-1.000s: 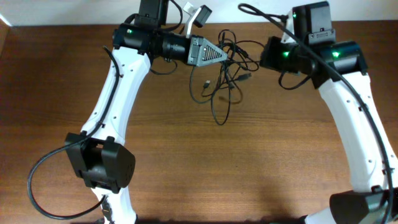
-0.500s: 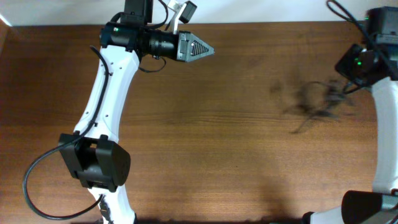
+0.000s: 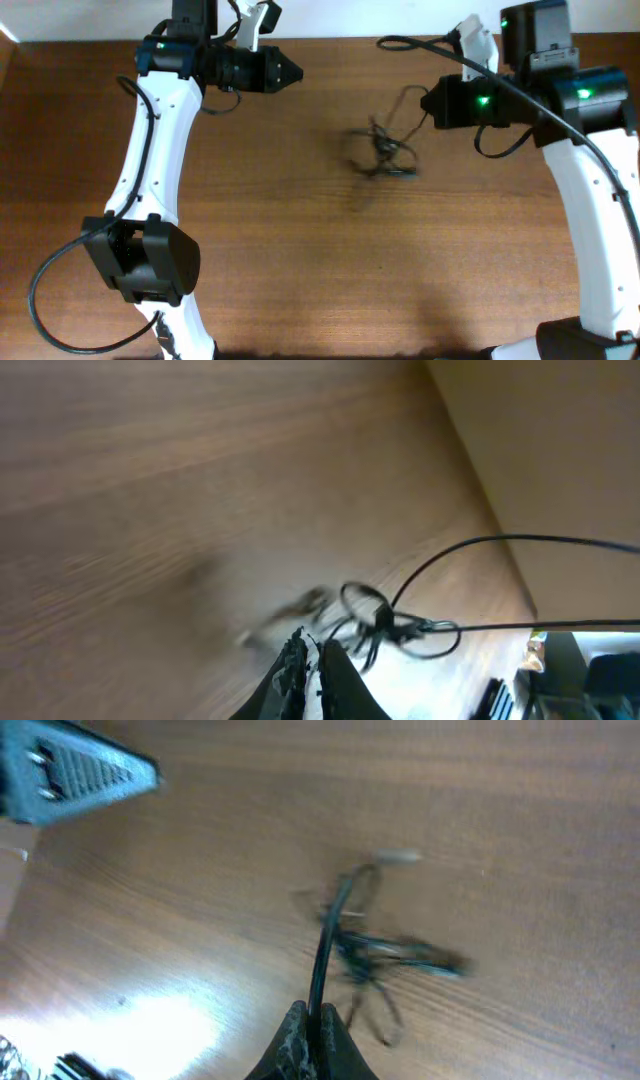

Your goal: Untangle cables

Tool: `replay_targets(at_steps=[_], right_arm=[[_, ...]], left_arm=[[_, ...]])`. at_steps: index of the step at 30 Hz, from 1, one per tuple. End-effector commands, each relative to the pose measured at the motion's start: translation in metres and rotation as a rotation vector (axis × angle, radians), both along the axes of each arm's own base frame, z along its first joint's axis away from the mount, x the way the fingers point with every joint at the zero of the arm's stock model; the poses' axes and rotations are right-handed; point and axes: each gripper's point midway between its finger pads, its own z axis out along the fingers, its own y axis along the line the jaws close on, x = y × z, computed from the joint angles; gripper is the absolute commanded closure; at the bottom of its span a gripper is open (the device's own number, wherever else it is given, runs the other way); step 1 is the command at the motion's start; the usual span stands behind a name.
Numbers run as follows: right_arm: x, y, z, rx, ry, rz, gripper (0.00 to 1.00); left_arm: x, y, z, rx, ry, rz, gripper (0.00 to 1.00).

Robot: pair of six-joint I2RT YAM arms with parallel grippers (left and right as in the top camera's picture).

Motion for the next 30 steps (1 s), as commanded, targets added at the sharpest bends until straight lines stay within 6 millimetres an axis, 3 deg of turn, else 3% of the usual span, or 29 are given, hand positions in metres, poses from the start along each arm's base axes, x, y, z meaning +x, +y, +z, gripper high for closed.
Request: replay_targets(at_steps=[1, 2, 3, 4, 7, 11, 15, 19, 22, 27, 30], right_arm=[[-0.005, -0.006, -0.007, -0.024, 0.044, -0.012, 0.78], [-0.007, -0.012, -0.022, -0.068, 0.102, -0.034, 0.37], [-0.008, -0.022, -0.038, -0.125, 0.160, -0.067, 0.10], [-0.007, -0.036, -0.050, -0.174, 0.212, -0.139, 0.03], [0.003, -0.078, -0.073, -0.283, 0.285, -0.330, 0.01], [0.011, -0.107, -0.077, -0.273, 0.296, -0.400, 0.01], [0.012, -0.116, -0.077, -0.277, 0.292, -0.407, 0.01], [0.012, -0.116, -0.077, -0.277, 0.293, -0.405, 0.01], [0.012, -0.116, -0.077, -0.277, 0.292, -0.406, 0.01], [0.012, -0.116, -0.077, -0.277, 0.293, -0.406, 0.01], [0.012, -0.116, -0.077, -0.277, 0.292, -0.406, 0.01]], left_arm=[[-0.006, -0.002, 0.013, 0.004, -0.020, -0.002, 0.92], [-0.008, -0.006, 0.012, 0.005, -0.015, -0.010, 0.93], [-0.012, -0.014, 0.011, 0.008, -0.008, -0.027, 0.94], [-0.015, -0.021, 0.009, 0.019, -0.006, -0.040, 0.93], [-0.020, -0.034, -0.009, 0.146, 0.001, -0.024, 0.90], [-0.048, -0.046, -0.033, 0.311, 0.024, -0.107, 0.85], [-0.066, -0.056, -0.048, 0.395, 0.024, -0.192, 0.84], [-0.069, -0.032, -0.087, 0.590, 0.063, -0.165, 0.87], [-0.076, -0.028, -0.136, 0.631, 0.099, -0.232, 0.88], [-0.044, -0.013, -0.197, 0.741, 0.057, -0.118, 0.76], [-0.026, -0.003, -0.221, 0.785, 0.082, -0.004, 0.70]])
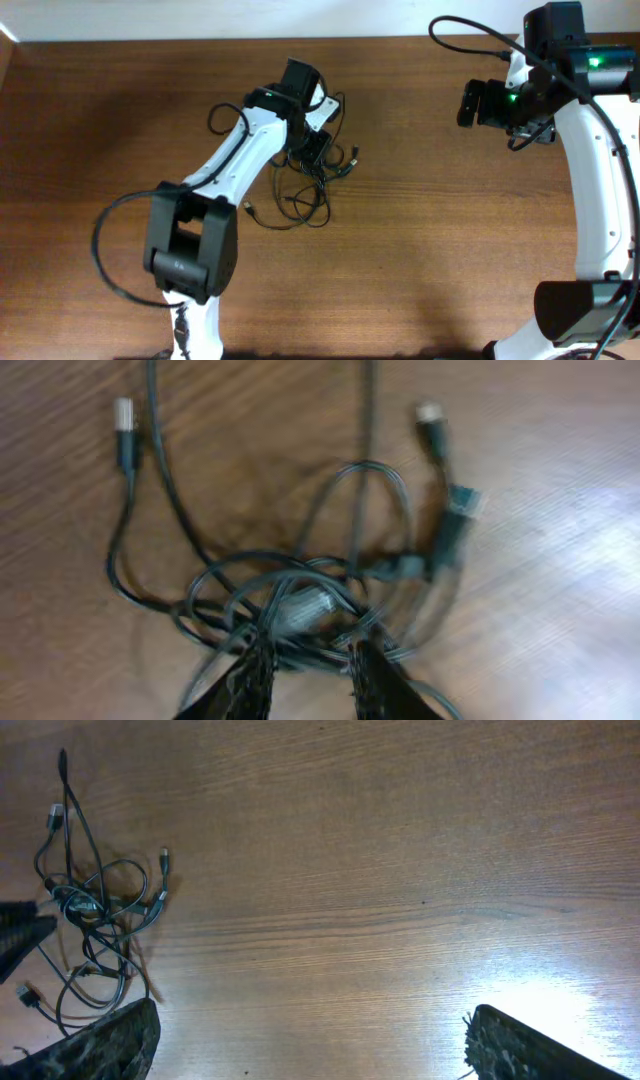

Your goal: Untangle cables

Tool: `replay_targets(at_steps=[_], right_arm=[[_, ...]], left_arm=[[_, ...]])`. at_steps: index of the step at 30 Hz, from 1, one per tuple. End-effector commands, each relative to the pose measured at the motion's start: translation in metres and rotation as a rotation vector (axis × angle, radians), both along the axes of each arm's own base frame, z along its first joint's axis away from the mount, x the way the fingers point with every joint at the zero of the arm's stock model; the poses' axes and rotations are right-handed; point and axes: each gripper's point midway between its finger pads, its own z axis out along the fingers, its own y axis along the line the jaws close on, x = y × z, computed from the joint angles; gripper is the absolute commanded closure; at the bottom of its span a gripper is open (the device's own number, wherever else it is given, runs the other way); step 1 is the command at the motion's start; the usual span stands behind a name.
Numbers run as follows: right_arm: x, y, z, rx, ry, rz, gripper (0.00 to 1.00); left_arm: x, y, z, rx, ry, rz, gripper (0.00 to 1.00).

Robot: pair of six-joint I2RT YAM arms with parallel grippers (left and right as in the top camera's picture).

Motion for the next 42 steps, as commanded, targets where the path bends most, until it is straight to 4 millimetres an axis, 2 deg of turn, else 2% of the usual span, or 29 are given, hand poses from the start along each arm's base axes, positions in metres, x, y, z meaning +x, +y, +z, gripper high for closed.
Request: replay_targets(at_steps=[1, 6, 10, 14, 18, 20, 21, 24, 27, 29, 31, 32, 33, 34, 35, 38, 41, 42], right_arm=[[0.001, -0.002, 0.004, -0.013, -0.013, 0.002, 0.01], [0.001, -0.002, 0.004, -0.013, -0.013, 0.002, 0.01], [0.001, -0.002, 0.004, -0.013, -0.013, 0.002, 0.01], [0.000, -0.002, 0.004, -0.013, -0.011, 0.002, 0.01], [0.000, -0.002, 0.004, -0.013, -0.010, 0.002, 0.01], [0.000, -0.002, 0.004, -0.013, -0.010, 0.002, 0.01], [0.000, -0.002, 0.004, -0.013, -0.010, 0.002, 0.01], [0.000, -0.002, 0.004, -0.013, -0.010, 0.002, 0.01], [0.000, -0.002, 0.003, -0.013, -0.008, 0.002, 0.01], [-0.002, -0.002, 0.003, -0.013, -0.002, 0.002, 0.01], [-0.003, -0.002, 0.002, -0.013, 0.003, 0.002, 0.01], [-0.003, -0.002, 0.002, -0.014, 0.005, 0.002, 0.01], [-0.003, -0.002, 0.002, -0.014, 0.005, 0.002, 0.01], [-0.003, -0.002, 0.002, -0.014, 0.005, 0.002, 0.01], [-0.003, -0.002, 0.002, -0.014, 0.005, 0.002, 0.01], [-0.003, -0.002, 0.002, -0.012, 0.004, 0.002, 0.01], [-0.002, 0.010, 0.004, 0.052, -0.002, 0.026, 0.01], [0.000, 0.019, 0.007, 0.101, -0.013, 0.045, 0.01]], left_arm=[[0.012, 0.013, -0.030, 0.064, 0.004, 0.100, 0.70], [0.016, 0.014, -0.059, 0.088, 0.027, 0.109, 0.67], [0.016, 0.023, -0.074, 0.139, 0.036, 0.120, 0.68], [0.010, 0.025, -0.103, 0.163, 0.090, 0.117, 0.68], [0.010, 0.025, -0.105, 0.162, 0.091, 0.115, 0.71], [-0.004, 0.022, -0.106, 0.149, 0.149, 0.074, 0.83], [-0.011, 0.025, -0.107, 0.161, 0.178, 0.073, 0.85], [-0.028, 0.029, -0.108, 0.181, 0.249, 0.069, 0.84], [-0.034, 0.023, -0.108, 0.147, 0.278, 0.064, 0.82], [-0.039, 0.023, -0.110, 0.147, 0.301, 0.065, 0.74], [-0.047, 0.027, -0.116, 0.164, 0.338, 0.065, 0.70], [-0.052, 0.028, -0.120, 0.173, 0.359, 0.064, 0.74], [-0.054, 0.029, -0.124, 0.179, 0.374, 0.064, 0.84], [-0.055, 0.030, -0.125, 0.180, 0.375, 0.064, 0.96], [-0.053, 0.029, -0.124, 0.179, 0.372, 0.064, 1.00], [-0.048, 0.027, -0.114, 0.174, 0.363, 0.064, 1.00], [-0.030, 0.021, -0.071, 0.165, 0.344, 0.066, 1.00], [-0.021, 0.017, -0.048, 0.155, 0.326, 0.066, 1.00]])
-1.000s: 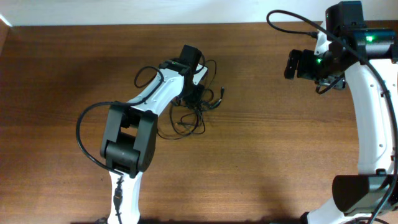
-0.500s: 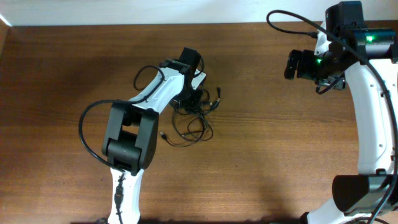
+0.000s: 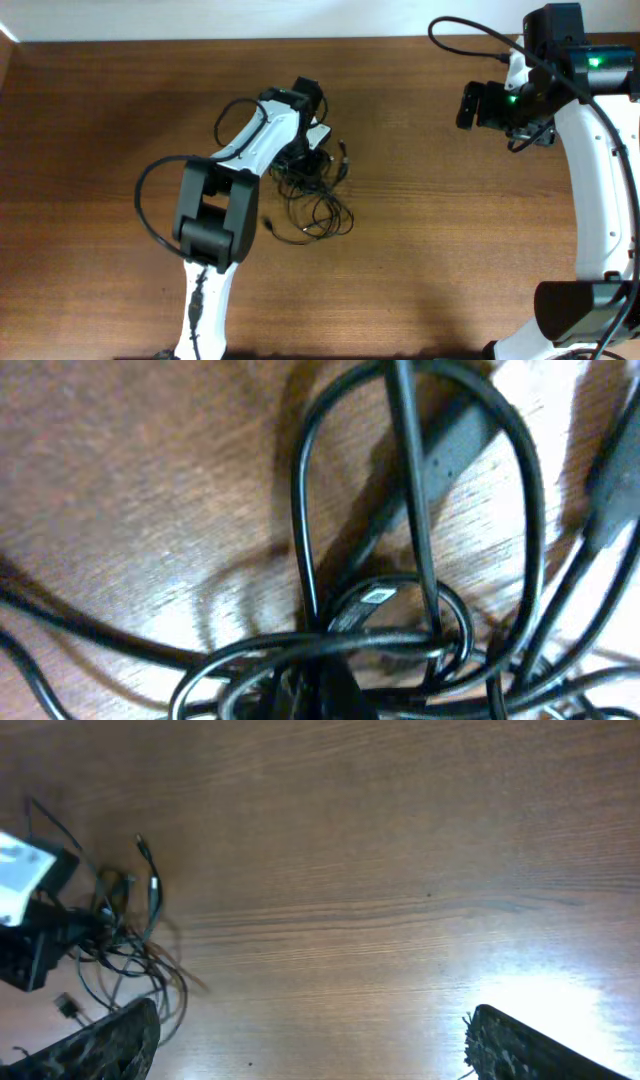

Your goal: Untangle cables

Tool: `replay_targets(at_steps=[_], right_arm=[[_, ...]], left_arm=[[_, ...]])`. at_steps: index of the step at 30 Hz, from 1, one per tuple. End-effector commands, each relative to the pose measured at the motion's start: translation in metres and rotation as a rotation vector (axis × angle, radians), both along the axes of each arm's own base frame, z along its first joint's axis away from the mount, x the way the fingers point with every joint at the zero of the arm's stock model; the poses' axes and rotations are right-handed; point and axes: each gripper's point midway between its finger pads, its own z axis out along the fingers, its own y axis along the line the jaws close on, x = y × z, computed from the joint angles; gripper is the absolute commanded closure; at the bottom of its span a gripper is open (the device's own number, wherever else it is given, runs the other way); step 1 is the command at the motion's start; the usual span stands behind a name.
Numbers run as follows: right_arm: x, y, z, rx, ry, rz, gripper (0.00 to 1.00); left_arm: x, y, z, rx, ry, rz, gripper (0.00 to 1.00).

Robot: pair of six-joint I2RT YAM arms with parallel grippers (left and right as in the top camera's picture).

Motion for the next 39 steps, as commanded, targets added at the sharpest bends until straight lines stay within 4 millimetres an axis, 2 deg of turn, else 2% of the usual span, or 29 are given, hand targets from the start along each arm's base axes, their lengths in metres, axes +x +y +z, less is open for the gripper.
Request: replay_targets(at_steps=[1, 3, 5, 7, 10, 15, 19, 22, 25, 27, 29, 30, 33, 39], right_arm=[[0.005, 0.025, 0.010, 0.127, -0.039, 0.062, 0.01], [0.010, 0.045, 0.017, 0.203, -0.074, 0.112, 0.01], [0.018, 0.075, 0.031, 0.314, -0.134, 0.191, 0.00], [0.021, 0.093, 0.039, 0.363, -0.168, 0.240, 0.03], [0.024, 0.110, 0.044, 0.381, -0.198, 0.282, 0.11], [0.032, 0.143, 0.053, 0.398, -0.267, 0.351, 0.23], [0.037, 0.166, 0.030, 0.370, -0.228, 0.385, 0.28], [0.042, 0.177, 0.009, 0.309, -0.202, 0.395, 0.28], [0.043, 0.184, -0.003, 0.288, -0.177, 0.402, 0.32], [0.047, 0.178, -0.010, 0.259, -0.166, 0.356, 0.33], [0.055, 0.160, -0.016, 0.189, -0.156, 0.221, 0.39], [0.064, 0.145, -0.017, 0.162, -0.164, 0.099, 0.43], [0.082, 0.129, -0.009, 0.197, -0.210, 0.003, 0.50], [0.102, 0.093, -0.005, 0.246, -0.241, -0.131, 0.60]], left_arm=[[0.020, -0.014, 0.046, -0.041, -0.027, -0.002, 1.00], [0.029, -0.034, 0.099, -0.159, -0.072, -0.024, 1.00], [0.028, -0.066, 0.166, -0.370, -0.130, -0.107, 1.00], [0.027, -0.078, 0.204, -0.465, -0.185, -0.127, 1.00], [0.022, -0.091, 0.234, -0.599, -0.199, -0.139, 1.00], [0.020, -0.094, 0.260, -0.811, -0.139, -0.097, 1.00], [0.017, -0.096, 0.269, -0.881, -0.111, -0.088, 1.00], [0.017, -0.096, 0.269, -0.884, -0.109, -0.089, 1.00], [0.016, -0.094, 0.269, -0.883, -0.105, -0.083, 1.00], [0.017, -0.093, 0.272, -0.905, -0.100, -0.079, 1.00], [0.014, -0.095, 0.281, -0.965, -0.083, -0.080, 1.00], [0.013, -0.096, 0.284, -0.984, -0.075, -0.081, 1.00], [0.002, -0.096, 0.285, -1.002, -0.041, -0.104, 1.00], [-0.011, -0.106, 0.315, -1.182, -0.037, -0.195, 1.00]])
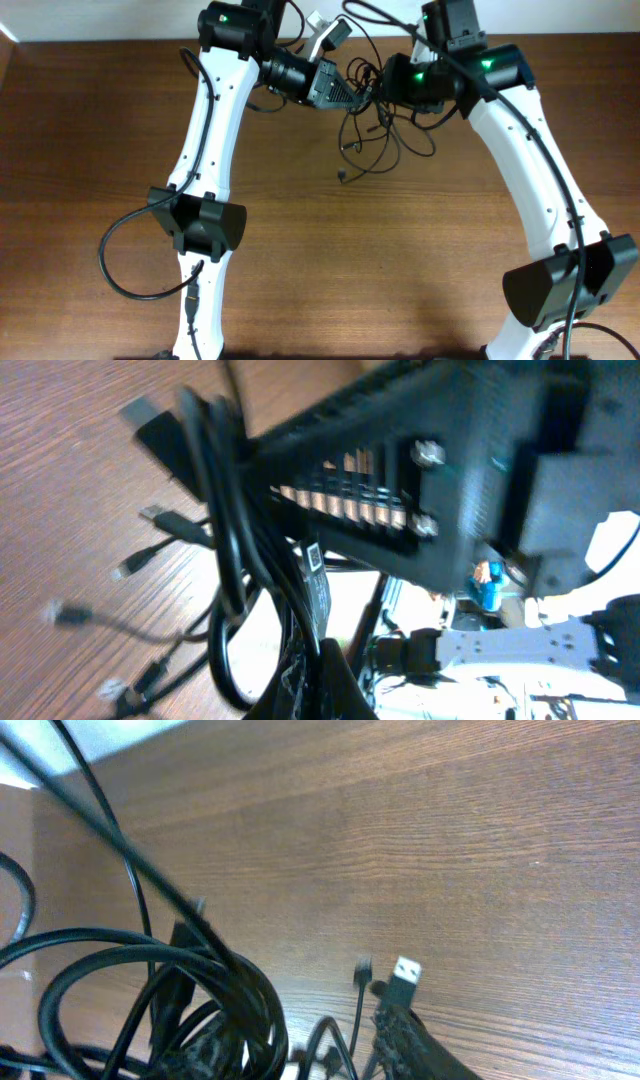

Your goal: Untangle cables

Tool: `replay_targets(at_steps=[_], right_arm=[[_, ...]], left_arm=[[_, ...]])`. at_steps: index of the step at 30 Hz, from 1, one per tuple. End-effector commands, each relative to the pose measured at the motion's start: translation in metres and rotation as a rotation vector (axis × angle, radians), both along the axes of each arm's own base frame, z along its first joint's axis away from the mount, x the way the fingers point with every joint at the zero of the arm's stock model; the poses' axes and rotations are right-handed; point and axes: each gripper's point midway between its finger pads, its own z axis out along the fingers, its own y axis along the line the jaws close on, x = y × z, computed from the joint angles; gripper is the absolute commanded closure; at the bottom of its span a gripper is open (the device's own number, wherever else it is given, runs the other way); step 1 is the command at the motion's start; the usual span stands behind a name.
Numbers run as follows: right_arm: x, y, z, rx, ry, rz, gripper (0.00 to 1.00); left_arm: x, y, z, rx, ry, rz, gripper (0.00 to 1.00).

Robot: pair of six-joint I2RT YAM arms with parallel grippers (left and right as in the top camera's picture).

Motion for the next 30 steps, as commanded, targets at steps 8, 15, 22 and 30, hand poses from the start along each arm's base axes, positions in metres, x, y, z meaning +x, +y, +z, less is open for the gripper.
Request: replay_targets(at_steps=[8, 15, 22, 30], right_arm=[[0.023, -0.077, -0.097, -0.056, 0.270, -0.208, 0.69], [0.007, -0.091, -0.106, -0.106, 0.326, -0.164, 0.70], [-0.014, -0.137, -0.114, -0.195, 0.416, -0.188, 0.76], [-0.017, -0.095, -0.088, 0.061, 0.297, 0.153, 0.73]], left_arm=[[-0.041, 0.009, 0.133, -0.368, -0.451, -0.156, 1.00], [-0.016, 0.079, 0.192, -0.187, -0.780, 0.084, 1.00], [0.059, 0.191, 0.126, 0.460, -0.555, 0.754, 1.00], [0.048, 0.171, 0.123, 0.379, -0.514, 0.661, 1.00]])
